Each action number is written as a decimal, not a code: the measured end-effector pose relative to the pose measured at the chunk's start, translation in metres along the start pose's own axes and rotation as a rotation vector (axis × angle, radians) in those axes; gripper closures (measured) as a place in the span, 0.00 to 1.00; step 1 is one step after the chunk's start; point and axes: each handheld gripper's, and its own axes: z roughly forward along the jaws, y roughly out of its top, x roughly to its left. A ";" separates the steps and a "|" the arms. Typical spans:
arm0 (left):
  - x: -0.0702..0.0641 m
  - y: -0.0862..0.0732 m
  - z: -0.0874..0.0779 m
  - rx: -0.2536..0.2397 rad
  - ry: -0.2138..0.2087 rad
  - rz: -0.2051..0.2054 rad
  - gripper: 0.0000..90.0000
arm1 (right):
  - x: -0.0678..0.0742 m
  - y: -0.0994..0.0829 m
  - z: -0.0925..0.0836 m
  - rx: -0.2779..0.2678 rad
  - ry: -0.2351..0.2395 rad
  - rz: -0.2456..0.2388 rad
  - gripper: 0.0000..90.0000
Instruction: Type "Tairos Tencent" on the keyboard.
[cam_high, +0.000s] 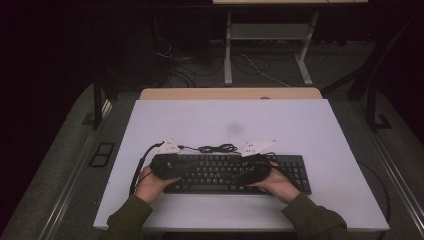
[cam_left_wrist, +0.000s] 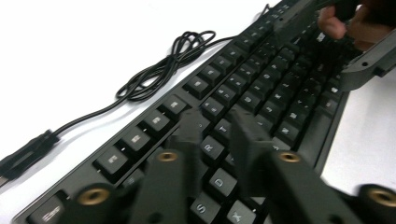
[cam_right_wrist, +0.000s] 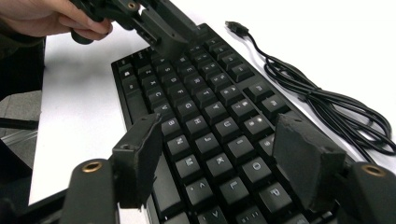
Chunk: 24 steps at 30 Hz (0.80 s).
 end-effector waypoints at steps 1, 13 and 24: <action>-0.001 0.001 0.001 0.002 -0.003 0.003 0.90 | -0.001 -0.001 -0.001 -0.001 -0.004 0.001 0.35; -0.007 0.008 0.021 0.028 -0.023 0.037 0.99 | -0.006 -0.007 -0.010 0.000 -0.026 0.006 0.33; -0.008 0.007 0.035 0.062 -0.017 0.048 0.99 | -0.009 -0.012 -0.020 -0.006 -0.045 0.019 0.32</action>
